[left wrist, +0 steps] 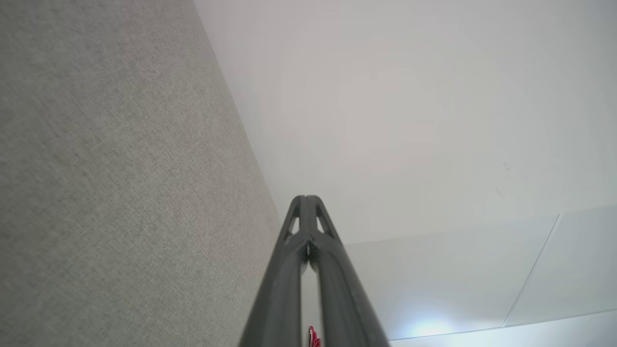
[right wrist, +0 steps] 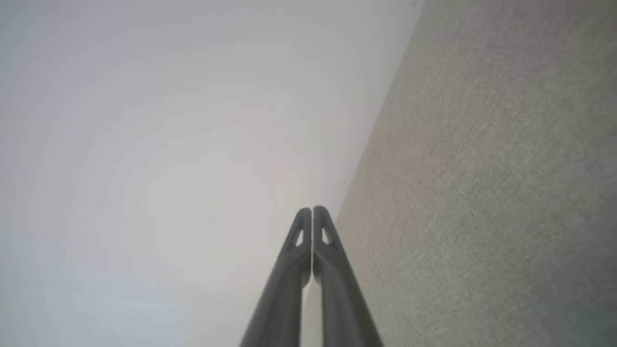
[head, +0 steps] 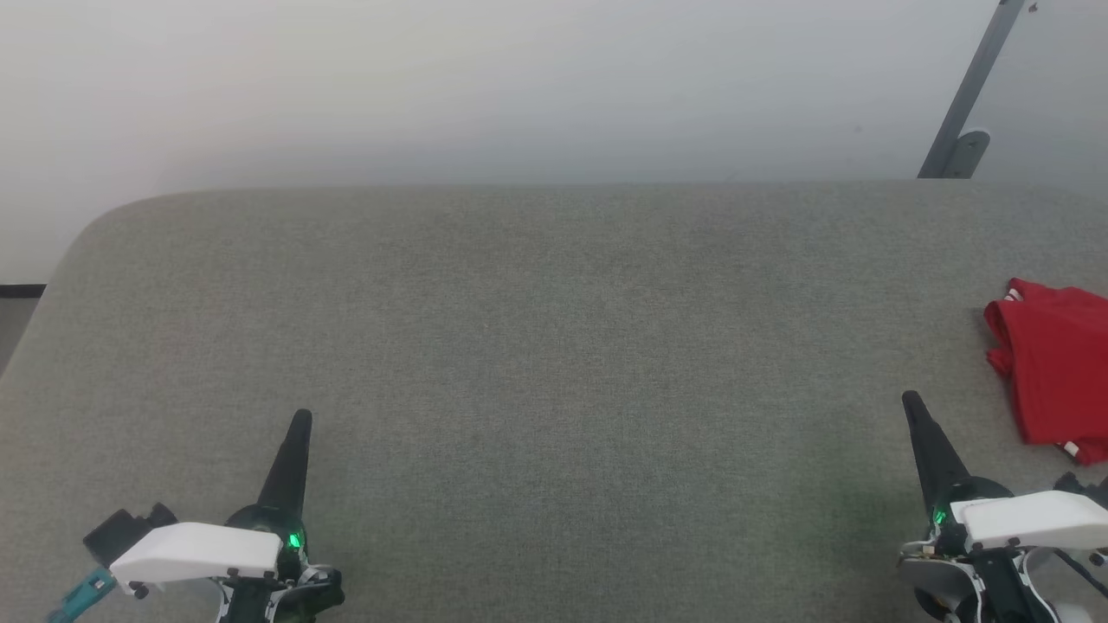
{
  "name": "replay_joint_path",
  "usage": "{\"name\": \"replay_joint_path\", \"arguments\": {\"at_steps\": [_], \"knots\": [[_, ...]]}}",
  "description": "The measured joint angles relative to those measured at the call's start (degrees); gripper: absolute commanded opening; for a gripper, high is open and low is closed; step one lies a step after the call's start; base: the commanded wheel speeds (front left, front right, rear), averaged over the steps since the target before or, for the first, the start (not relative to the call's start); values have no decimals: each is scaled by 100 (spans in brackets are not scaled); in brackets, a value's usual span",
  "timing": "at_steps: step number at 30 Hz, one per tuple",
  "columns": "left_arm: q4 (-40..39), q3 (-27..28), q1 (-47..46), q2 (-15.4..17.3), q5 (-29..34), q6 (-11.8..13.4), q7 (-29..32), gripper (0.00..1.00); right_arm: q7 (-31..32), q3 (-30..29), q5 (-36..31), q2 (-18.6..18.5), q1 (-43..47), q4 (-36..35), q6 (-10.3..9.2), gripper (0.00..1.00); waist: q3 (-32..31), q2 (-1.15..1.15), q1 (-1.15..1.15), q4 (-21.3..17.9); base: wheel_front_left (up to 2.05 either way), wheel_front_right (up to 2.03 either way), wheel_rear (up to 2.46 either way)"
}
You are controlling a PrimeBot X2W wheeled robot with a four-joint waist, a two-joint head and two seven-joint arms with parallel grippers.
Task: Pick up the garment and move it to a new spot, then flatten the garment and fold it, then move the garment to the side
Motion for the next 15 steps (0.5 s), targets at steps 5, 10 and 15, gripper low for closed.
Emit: {"name": "replay_joint_path", "arguments": {"at_steps": [5, 10, 15], "knots": [[22, 21, -29, -14, -222, 0, 60, 0, 51, -9, 188, 32, -46, 11, 0, 0, -8, 0, -1, -10, 0, 0, 0], [41, 44, -91, -30, -380, 0, 122, 0, 97, -18, 372, 64, -58, 25, -1, 0, -16, 0, 0, -20, 0, 0, 0], [63, 59, -115, -47, -588, 0, 178, 0, 144, -24, 543, 93, -83, 35, 0, 0, -23, 0, 0, -30, 0, 0, 0]]}}
